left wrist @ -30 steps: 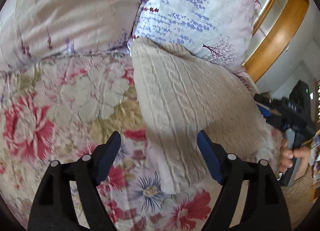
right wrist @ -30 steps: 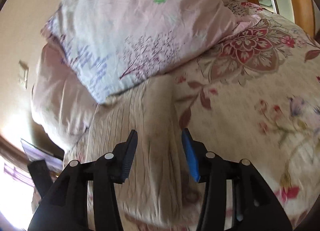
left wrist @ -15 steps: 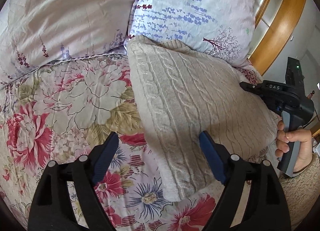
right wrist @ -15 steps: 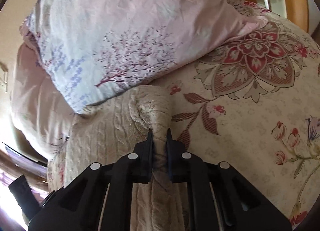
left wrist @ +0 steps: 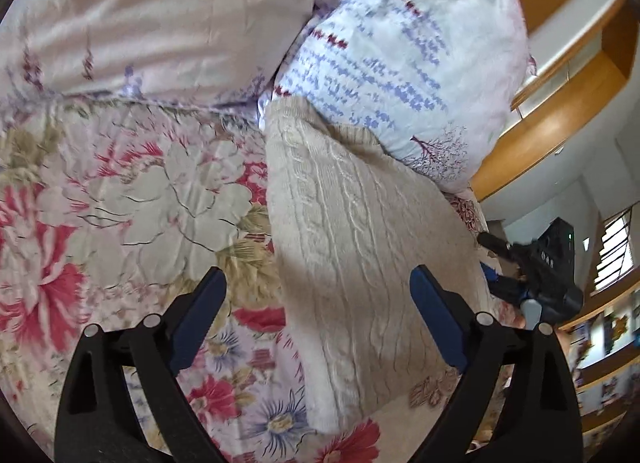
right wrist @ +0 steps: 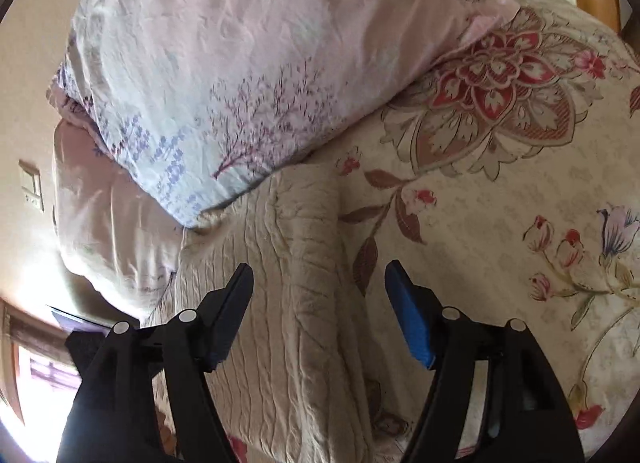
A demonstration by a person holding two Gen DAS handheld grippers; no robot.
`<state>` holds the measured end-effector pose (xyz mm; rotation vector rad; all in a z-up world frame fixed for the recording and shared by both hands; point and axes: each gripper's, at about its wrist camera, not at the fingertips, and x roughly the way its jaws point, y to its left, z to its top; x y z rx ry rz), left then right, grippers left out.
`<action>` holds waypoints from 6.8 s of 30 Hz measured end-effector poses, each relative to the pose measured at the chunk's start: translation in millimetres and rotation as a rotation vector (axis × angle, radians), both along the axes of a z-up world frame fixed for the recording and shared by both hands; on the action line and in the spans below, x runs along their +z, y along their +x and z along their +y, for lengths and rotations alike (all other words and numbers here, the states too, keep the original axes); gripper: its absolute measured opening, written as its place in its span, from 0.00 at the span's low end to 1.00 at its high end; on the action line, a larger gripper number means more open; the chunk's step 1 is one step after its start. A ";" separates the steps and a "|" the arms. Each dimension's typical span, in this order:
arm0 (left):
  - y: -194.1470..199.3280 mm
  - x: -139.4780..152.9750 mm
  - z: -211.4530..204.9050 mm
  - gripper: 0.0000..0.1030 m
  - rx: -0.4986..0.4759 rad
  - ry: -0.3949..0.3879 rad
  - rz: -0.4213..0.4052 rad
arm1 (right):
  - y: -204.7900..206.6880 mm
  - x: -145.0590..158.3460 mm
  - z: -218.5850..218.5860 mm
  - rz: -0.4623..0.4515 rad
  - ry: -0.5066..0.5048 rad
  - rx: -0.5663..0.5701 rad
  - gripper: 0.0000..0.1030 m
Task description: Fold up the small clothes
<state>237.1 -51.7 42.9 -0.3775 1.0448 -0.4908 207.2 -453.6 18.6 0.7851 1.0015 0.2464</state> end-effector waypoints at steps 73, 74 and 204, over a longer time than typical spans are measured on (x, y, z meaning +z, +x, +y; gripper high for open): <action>-82.7 32.7 42.0 0.61 -0.026 0.368 -0.414 | -12.1 15.2 171.8 -0.246 -0.174 0.276 0.18; -81.6 30.8 37.9 0.61 -0.035 0.380 -0.410 | -13.0 15.9 170.1 -0.246 -0.196 0.270 0.15; -150.1 -45.3 47.8 0.98 0.162 0.549 -0.164 | -135.6 -8.0 240.0 -0.160 -0.741 0.275 0.99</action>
